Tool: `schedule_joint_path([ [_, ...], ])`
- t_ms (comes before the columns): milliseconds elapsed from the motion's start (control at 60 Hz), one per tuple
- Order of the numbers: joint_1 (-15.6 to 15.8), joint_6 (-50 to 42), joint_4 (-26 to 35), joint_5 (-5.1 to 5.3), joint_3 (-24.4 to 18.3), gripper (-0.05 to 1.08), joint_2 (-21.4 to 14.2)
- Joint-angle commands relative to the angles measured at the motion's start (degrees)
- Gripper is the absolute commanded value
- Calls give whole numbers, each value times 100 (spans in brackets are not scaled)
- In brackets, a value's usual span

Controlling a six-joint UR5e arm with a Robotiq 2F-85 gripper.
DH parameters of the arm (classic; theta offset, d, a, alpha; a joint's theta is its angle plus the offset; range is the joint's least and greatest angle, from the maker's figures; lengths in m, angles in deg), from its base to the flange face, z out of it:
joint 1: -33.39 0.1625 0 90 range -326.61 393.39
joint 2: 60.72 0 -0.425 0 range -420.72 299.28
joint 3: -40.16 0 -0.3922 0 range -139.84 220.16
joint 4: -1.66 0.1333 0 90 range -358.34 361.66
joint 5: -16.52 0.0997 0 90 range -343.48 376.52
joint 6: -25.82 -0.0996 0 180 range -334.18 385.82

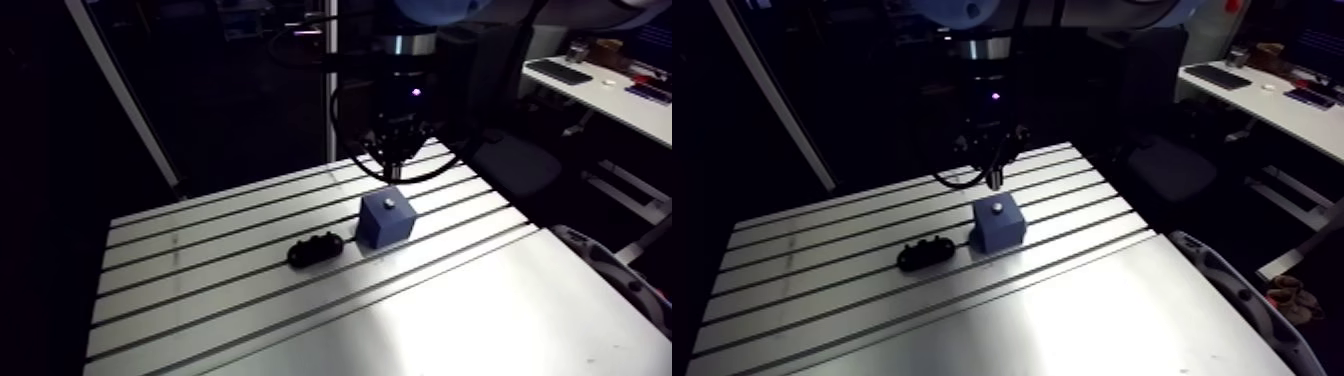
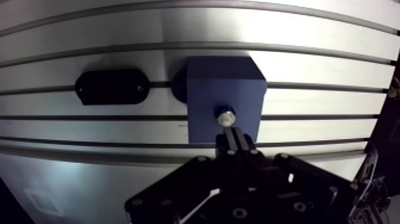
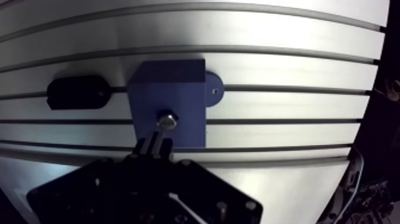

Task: Pick up the M10 bolt and insert it into the hex recess until seated.

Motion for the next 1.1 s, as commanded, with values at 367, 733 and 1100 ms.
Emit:
schedule_joint_path([
  [367, -38, 83, -410, -12, 342, 108, 7],
  [733, -38, 101, -565, -12, 387, 108, 33],
  [1100, -38, 110, -565, -12, 413, 108, 51],
])
